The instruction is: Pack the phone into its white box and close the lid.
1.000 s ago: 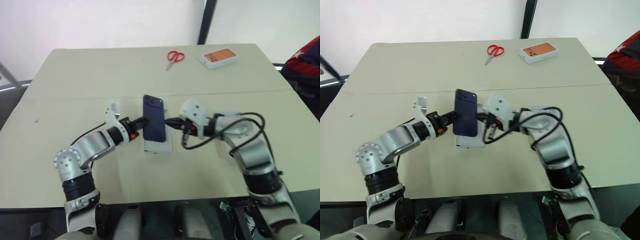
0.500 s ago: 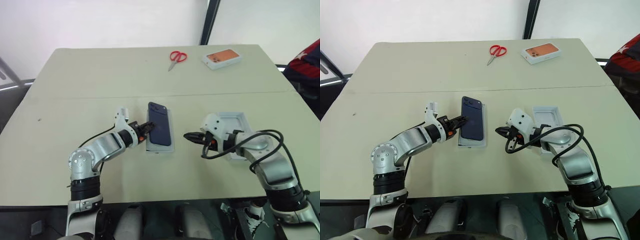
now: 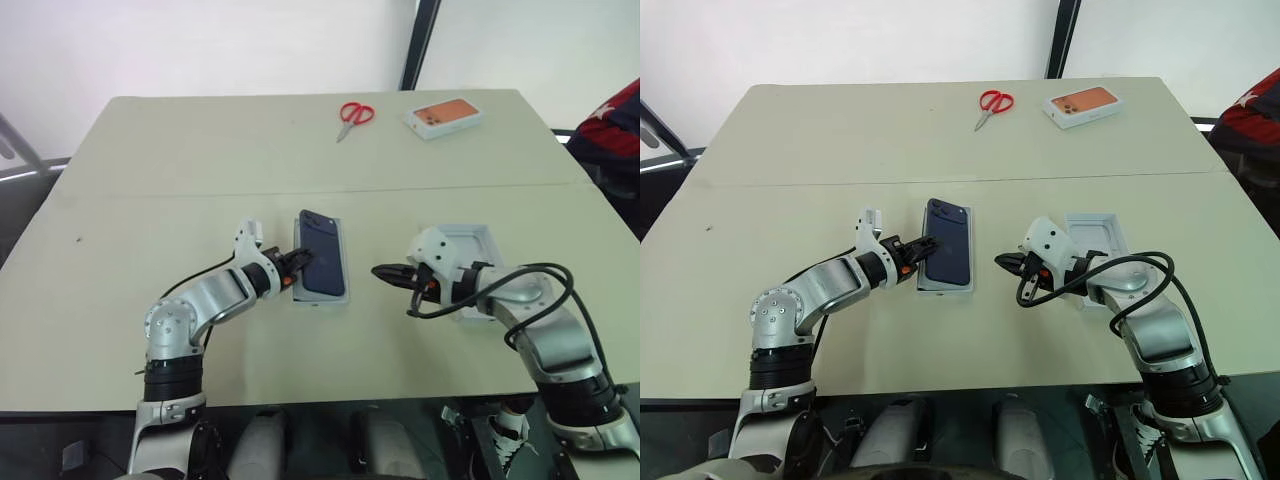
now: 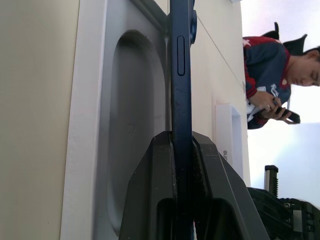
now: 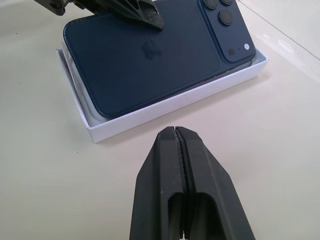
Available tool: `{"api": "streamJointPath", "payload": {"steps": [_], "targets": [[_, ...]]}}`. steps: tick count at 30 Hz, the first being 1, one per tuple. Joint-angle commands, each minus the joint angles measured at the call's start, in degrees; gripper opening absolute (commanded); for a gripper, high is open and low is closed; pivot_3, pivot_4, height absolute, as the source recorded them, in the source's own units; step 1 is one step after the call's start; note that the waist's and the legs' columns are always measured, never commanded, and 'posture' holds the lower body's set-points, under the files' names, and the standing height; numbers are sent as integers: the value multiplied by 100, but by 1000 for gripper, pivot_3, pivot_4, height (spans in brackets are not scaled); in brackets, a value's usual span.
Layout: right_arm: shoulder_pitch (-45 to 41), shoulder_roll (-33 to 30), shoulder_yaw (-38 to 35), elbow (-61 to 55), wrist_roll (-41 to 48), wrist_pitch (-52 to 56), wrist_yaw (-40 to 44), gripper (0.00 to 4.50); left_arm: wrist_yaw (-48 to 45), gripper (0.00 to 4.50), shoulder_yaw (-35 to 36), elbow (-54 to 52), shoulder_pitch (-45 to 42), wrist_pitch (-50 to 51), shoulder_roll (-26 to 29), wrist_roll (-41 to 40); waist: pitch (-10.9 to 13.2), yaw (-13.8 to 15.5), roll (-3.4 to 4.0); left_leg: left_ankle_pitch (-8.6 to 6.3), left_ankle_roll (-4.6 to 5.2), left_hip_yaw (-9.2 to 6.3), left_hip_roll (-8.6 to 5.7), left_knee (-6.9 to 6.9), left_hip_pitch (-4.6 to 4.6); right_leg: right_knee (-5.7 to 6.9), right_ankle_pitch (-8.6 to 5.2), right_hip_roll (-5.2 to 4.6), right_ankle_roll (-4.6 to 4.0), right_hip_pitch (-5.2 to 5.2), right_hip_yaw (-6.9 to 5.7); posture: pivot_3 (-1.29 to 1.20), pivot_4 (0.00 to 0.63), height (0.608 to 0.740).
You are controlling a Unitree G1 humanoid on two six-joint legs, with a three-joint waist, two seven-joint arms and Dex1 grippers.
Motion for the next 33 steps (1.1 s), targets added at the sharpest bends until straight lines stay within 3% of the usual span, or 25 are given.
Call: {"api": "streamJointPath", "payload": {"steps": [1, 6, 11, 17, 20, 26, 27, 33], "targets": [[-84, -79, -61, -97, 99, -112, -39, 0, -106, 1786, -59, -112, -6, -28, 66, -103, 0, -1, 0, 0, 0, 0, 0, 0, 0, 0, 0, 0, 0, 0, 0, 0, 150, 740], [-81, -93, -47, -133, 91, -118, -65, 0, -43, 4208, -34, -303, 72, 3, 307, -385, 0, -2, 0, 0, 0, 0, 0, 0, 2, 0, 0, 0, 0, 3, 0, 0, 150, 740], [-110, -105, -23, -147, 81, -98, -93, 0, -227, 4208, -121, -981, 362, 392, 1404, -713, 0, -37, 2, 0, 0, 0, 10, -4, 5, 2, 0, 8, 0, 0, 7, 0, 150, 740], [-264, -128, 219, 31, -132, -111, -179, 0, -1358, 4208, -64, -1352, 534, 176, 2541, 544, 0, 1, 4, 0, 1, -2, 2, -3, 5, -1, -1, 5, -1, 5, -1, 0, 150, 740], [-476, -58, 402, 190, -331, -109, -359, 0, -1971, 3327, -553, -1511, 564, 23, 3046, 1724, 1, -8, 7, -1, 1, -1, -1, -6, 5, -2, -1, 7, -2, 5, -2, 0, 150, 740], [-882, 51, 816, 499, -830, 256, -831, 0, -3363, 358, -1664, -1800, 511, -532, 3539, 3560, 5, -14, 11, -1, 1, 2, 1, -8, 4, -6, -1, 6, -2, 4, -1, 0, 150, 740], [-928, 74, 864, 542, -887, 328, -898, 0, -3565, 81, -1802, -1826, 482, -616, 3572, 3789, 5, -14, 11, -1, 1, 2, 1, -8, 3, -7, -1, 7, -2, 4, -2, 0, 150, 740], [-1269, 348, 1395, 799, -1395, 460, -1264, 0, -4203, 81, -2633, -1233, -29, -877, 3355, 5157, 5, -18, 11, -3, 6, 2, 2, -7, 2, -7, -1, 5, -2, 4, -3, 0, 150, 740]]}}
